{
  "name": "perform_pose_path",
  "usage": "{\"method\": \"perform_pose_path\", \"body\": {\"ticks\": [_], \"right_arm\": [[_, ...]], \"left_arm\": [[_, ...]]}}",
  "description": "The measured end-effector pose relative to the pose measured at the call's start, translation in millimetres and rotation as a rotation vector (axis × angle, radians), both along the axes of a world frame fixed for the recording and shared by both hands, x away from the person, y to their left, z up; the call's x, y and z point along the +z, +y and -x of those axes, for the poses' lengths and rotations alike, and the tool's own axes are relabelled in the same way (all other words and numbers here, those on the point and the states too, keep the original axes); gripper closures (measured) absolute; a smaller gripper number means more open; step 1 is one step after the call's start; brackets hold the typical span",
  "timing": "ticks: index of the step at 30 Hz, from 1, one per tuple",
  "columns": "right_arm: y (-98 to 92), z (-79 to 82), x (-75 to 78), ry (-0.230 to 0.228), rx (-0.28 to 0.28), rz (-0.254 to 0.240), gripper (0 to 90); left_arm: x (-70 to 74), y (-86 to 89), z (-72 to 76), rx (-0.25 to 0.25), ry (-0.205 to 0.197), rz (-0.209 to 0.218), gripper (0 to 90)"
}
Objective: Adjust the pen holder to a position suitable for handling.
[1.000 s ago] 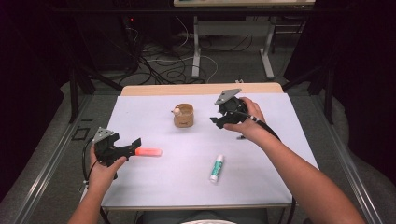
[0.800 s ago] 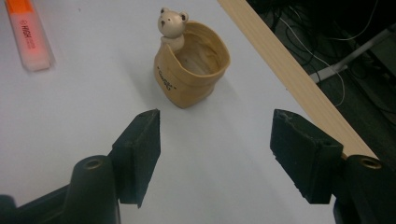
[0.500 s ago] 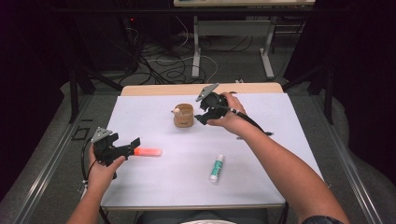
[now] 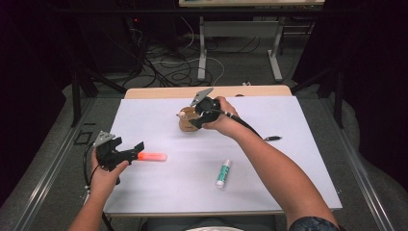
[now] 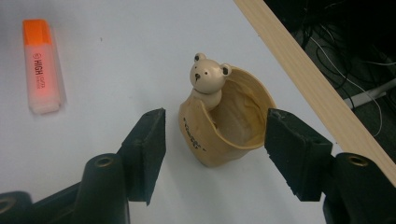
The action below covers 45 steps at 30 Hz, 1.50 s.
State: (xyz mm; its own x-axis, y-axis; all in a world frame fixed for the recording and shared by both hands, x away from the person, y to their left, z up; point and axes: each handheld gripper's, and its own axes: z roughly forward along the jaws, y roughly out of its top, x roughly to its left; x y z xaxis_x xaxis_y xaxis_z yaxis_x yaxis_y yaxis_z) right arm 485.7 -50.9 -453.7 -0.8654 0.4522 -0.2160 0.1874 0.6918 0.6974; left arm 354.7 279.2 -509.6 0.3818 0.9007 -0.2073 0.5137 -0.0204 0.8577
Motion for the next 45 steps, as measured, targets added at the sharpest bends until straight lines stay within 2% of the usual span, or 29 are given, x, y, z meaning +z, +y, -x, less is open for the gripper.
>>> {"method": "perform_pose_path", "body": {"ticks": [13, 21, 29, 35, 41, 45], "right_arm": [[15.3, -19.3, -31.2, 0.029, 0.026, 0.023, 41.2], [23.6, -28.1, -45.3, 0.043, 0.029, 0.010, 43.2], [26.9, -34.1, -53.9, 0.067, 0.015, -0.001, 46.9], [28.4, -32.9, -56.4, 0.080, 0.018, 0.010, 49.2], [32.4, -31.1, -57.2, 0.087, 0.027, -0.009, 53.4], [33.9, -29.8, -58.1, 0.092, 0.015, -0.003, 56.9]], "left_arm": [[-1.8, -0.1, -2.1, 0.008, -0.008, -0.002, 0.6], [-1.4, 0.9, -1.4, 0.005, -0.006, 0.000, 0.6], [-1.6, 2.2, -1.6, 0.009, -0.001, 0.005, 1.1], [-1.9, 2.0, -1.7, 0.010, -0.001, 0.000, 1.1], [-2.2, 1.5, -1.6, 0.001, 0.007, -0.007, 1.1], [-2.4, 1.3, -1.6, 0.005, 0.006, -0.007, 1.4]]}}
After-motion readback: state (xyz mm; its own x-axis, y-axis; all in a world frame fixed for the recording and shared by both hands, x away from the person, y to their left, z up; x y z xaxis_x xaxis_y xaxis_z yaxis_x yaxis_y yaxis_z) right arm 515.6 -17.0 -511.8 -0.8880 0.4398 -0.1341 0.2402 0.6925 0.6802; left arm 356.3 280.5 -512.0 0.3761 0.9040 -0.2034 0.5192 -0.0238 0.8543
